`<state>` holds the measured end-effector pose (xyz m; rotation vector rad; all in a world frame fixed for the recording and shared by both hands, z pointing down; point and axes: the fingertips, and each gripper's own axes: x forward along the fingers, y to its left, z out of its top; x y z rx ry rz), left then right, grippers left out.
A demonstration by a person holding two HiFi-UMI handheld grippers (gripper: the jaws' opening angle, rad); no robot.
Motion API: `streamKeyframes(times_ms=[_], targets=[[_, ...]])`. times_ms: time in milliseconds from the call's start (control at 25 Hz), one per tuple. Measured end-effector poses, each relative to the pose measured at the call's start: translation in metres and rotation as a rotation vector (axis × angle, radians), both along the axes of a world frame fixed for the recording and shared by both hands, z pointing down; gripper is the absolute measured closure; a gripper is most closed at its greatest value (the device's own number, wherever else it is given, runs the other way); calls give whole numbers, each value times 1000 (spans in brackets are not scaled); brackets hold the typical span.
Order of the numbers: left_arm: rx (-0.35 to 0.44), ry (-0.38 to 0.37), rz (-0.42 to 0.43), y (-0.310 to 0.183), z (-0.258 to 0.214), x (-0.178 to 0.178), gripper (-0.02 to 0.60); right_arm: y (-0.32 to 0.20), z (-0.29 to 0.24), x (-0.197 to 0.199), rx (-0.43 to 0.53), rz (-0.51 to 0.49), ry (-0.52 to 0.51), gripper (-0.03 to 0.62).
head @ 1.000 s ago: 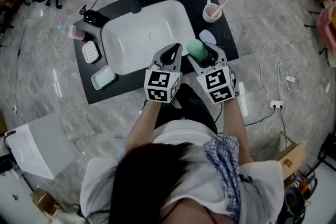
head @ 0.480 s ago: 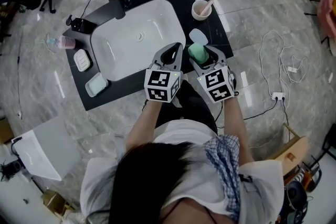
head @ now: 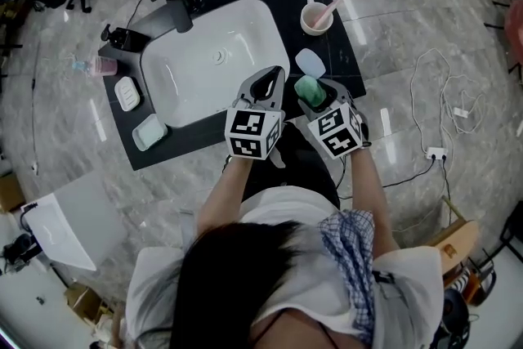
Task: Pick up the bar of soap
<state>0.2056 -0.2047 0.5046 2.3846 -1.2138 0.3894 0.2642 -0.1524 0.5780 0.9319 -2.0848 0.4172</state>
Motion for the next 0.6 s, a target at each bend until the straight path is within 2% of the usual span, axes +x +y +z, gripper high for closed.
streamKeyframes(times_ms=[600], targets=[[-24,-31,-74,-3,10,-15,571,1,33,2,-92,-114,39,335]])
